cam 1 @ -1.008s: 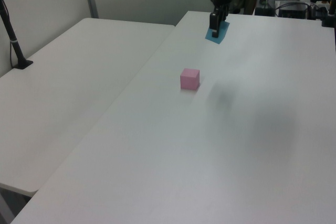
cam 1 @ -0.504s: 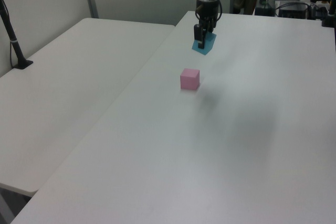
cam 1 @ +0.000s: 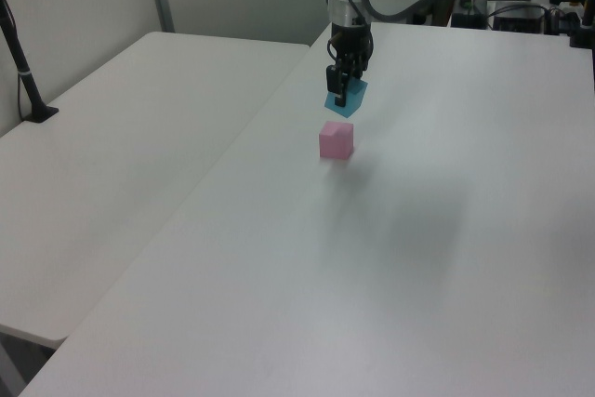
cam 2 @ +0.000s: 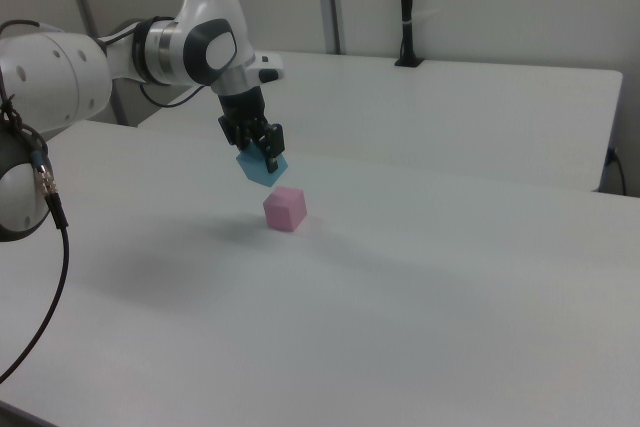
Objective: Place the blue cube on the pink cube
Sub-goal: 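Carry the held blue cube over the pink cube, then lower the blue cube down onto the top of the pink cube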
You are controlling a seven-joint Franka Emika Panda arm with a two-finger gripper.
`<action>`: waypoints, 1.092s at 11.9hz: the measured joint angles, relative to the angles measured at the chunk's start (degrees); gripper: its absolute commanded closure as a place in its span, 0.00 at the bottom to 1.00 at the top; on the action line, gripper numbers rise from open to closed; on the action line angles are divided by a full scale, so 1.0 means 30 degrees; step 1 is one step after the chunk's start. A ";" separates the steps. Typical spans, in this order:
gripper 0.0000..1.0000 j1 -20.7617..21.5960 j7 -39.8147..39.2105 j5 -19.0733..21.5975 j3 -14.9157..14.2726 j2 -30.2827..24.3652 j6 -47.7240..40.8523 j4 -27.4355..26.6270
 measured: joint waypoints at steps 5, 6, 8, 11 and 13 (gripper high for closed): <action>0.61 0.0183 0.0214 -0.0073 0.0016 0.0933 0.0229 0.0087; 0.60 0.0282 0.0542 -0.0172 0.0017 0.1174 0.0561 0.0088; 0.60 0.0355 0.0993 -0.0246 0.0016 0.1372 0.0860 0.0091; 0.58 0.0354 0.1215 -0.0249 0.0016 0.1396 0.0903 0.0222; 0.57 0.0353 0.1518 -0.0249 0.0016 0.1560 0.0904 0.0517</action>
